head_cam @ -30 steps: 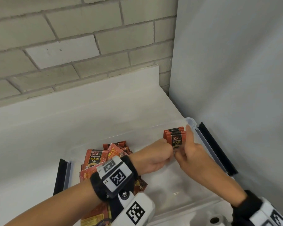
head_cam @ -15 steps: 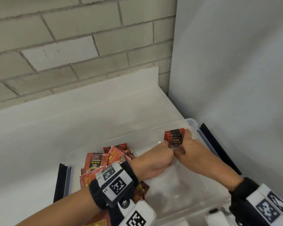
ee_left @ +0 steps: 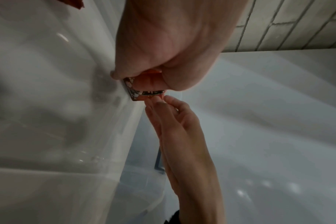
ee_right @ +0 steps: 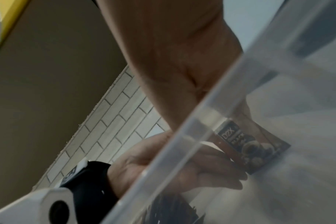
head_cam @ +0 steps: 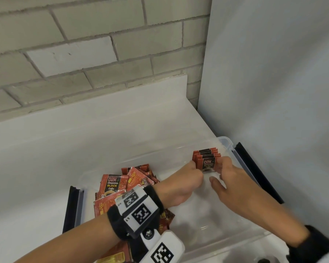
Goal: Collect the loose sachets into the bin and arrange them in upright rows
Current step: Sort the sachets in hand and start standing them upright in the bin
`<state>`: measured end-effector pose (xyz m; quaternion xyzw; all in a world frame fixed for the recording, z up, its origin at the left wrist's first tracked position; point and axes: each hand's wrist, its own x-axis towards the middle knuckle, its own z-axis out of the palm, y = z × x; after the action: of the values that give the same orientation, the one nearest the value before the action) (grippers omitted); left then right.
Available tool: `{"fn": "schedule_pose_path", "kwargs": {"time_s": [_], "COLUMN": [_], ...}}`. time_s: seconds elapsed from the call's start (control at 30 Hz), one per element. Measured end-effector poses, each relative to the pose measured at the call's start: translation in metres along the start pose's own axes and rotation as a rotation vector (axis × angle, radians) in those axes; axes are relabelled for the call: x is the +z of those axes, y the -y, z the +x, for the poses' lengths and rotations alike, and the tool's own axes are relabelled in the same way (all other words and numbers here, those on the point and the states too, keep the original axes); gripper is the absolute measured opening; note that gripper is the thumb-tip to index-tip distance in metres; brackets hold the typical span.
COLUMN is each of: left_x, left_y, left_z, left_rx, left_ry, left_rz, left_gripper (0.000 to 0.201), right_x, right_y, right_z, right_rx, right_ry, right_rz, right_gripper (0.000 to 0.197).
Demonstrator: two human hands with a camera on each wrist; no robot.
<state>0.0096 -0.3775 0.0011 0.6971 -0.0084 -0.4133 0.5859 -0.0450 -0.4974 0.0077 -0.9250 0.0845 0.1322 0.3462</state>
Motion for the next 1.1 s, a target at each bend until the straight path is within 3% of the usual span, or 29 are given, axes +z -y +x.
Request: {"fn": "schedule_pose_path", "kwargs": {"time_s": [0.17, 0.33, 0.67, 0.9, 1.1], "left_x": [0.001, -0.002, 0.005, 0.005, 0.009], "left_y": [0.005, 0.005, -0.004, -0.005, -0.005], "left_z": [0.005, 0.008, 0.003, 0.001, -0.003], "left_rx": [-0.01, 0.003, 0.063, 0.0, -0.044], "left_ry": [0.0, -0.003, -0.01, -0.069, -0.015], "left_rz": [-0.007, 0.016, -0.001, 0.006, -0.006], "left_gripper": [0.082, 0.063, 0.061, 0.047, 0.061], "right_x": [0.001, 0.003, 0.004, 0.005, 0.005], "right_y": [0.001, -0.003, -0.008, -0.007, -0.008], "right_z": [0.0, 0.002, 0.001, 0.0, 0.002], "right_rx": [-0.001, -0.024, -0.018, -0.03, -0.036], "right_ry": [0.047, 0.021, 0.023, 0.017, 0.004], "right_rz": [-0.071, -0.112, -0.074, -0.074, -0.075], "right_gripper": [0.057, 0.056, 0.05, 0.048, 0.043]}}
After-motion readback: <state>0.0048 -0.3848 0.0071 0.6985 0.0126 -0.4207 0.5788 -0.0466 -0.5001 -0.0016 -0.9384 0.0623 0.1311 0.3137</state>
